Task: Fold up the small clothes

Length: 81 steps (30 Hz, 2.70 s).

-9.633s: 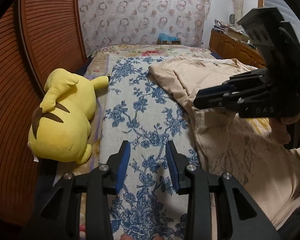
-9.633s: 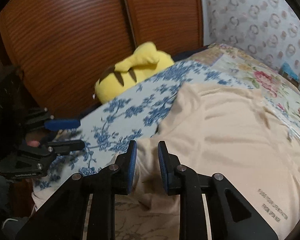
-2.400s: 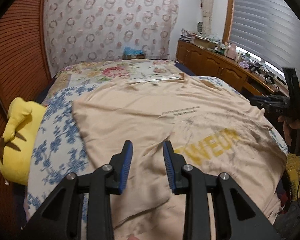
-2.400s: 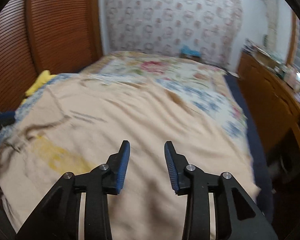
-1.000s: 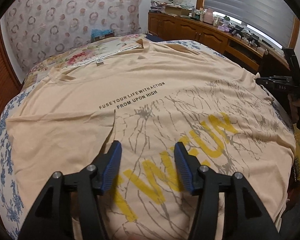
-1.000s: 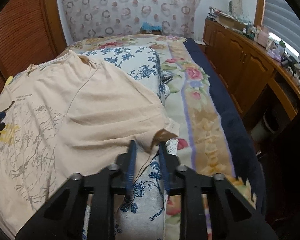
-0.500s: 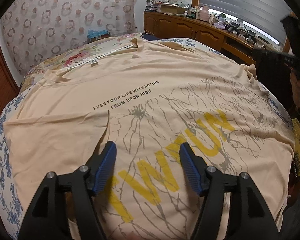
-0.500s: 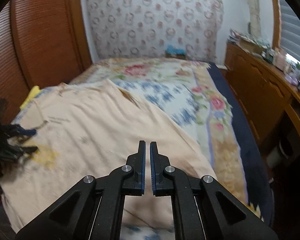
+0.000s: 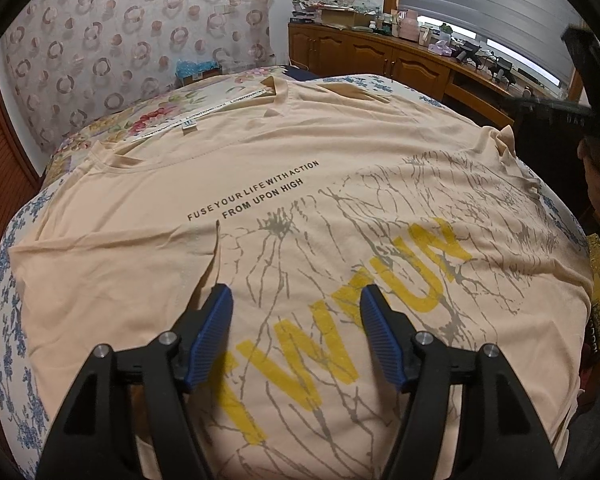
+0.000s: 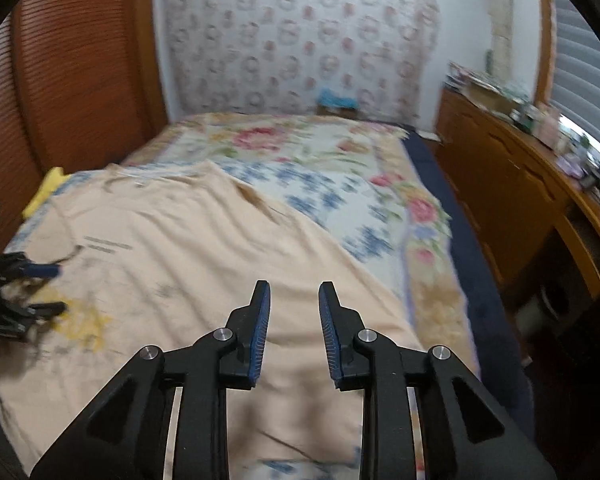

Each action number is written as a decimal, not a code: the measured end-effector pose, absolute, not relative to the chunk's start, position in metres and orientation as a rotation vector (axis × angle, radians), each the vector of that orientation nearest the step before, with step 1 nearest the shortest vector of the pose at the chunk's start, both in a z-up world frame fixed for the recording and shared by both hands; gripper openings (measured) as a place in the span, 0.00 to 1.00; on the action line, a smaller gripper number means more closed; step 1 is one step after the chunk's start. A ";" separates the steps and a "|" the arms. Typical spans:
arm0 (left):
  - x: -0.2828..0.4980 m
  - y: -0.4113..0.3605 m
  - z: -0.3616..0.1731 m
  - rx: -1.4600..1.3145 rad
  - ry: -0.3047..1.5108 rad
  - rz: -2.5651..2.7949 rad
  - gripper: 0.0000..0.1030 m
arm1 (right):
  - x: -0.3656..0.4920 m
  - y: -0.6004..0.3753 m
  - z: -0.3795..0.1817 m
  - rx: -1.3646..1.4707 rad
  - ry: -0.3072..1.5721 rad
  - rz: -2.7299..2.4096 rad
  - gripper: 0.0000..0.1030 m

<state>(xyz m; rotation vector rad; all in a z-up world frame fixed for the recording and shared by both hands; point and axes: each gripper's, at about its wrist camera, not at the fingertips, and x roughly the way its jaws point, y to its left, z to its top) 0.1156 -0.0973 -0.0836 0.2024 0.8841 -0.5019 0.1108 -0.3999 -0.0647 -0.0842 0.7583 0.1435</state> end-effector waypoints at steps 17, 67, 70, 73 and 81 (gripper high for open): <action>0.116 -0.098 -0.084 0.203 0.885 -0.503 0.65 | 0.110 -0.431 -0.117 -0.007 0.888 0.102 0.28; 0.077 -0.005 -0.021 0.034 0.663 -0.256 0.65 | 0.152 -0.319 -0.114 -0.124 0.927 0.372 0.26; 0.076 0.000 -0.022 0.028 0.666 -0.249 0.65 | 0.154 -0.310 -0.114 -0.152 0.929 0.380 0.20; 0.075 0.005 -0.022 0.025 0.665 -0.239 0.65 | 0.155 -0.304 -0.110 -0.163 0.910 0.395 0.11; 0.079 0.025 -0.023 0.011 0.664 -0.194 0.65 | 0.177 -0.261 -0.092 -0.156 0.876 0.484 0.08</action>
